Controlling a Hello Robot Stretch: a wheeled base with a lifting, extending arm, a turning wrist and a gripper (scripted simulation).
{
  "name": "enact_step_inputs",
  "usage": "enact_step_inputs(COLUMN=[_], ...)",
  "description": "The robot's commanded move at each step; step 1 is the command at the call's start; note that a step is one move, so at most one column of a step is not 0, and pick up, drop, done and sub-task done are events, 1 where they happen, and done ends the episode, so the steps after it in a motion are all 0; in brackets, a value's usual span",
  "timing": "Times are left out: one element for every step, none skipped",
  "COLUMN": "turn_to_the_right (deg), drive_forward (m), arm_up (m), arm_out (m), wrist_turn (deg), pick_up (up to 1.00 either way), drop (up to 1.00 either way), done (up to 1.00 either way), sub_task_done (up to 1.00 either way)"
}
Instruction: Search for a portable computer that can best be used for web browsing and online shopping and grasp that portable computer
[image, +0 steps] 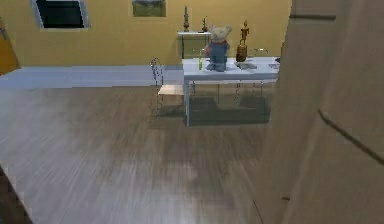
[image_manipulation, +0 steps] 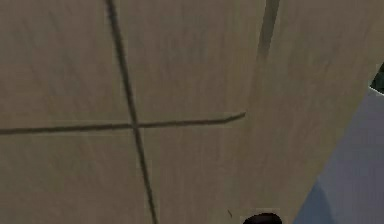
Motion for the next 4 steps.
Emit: enact_step_inputs(turn_to_the_right=[0.0, 45.0, 6.0, 0.0], drive_forward=[0.90, 0.00, 0.00, 1.00], arm_up=[0.00, 0.00, 0.00, 0.00], arm_out=[0.00, 0.00, 0.00, 0.00], wrist_turn=[0.0, 0.0, 0.0, 0.0], pick_up=[0.00, 0.00, 0.00, 0.00], drop=[0.00, 0.00, 0.00, 0.00], done=[0.00, 0.00, 0.00, 0.00], sub_task_done=[0.00, 0.00, 0.00, 0.00])
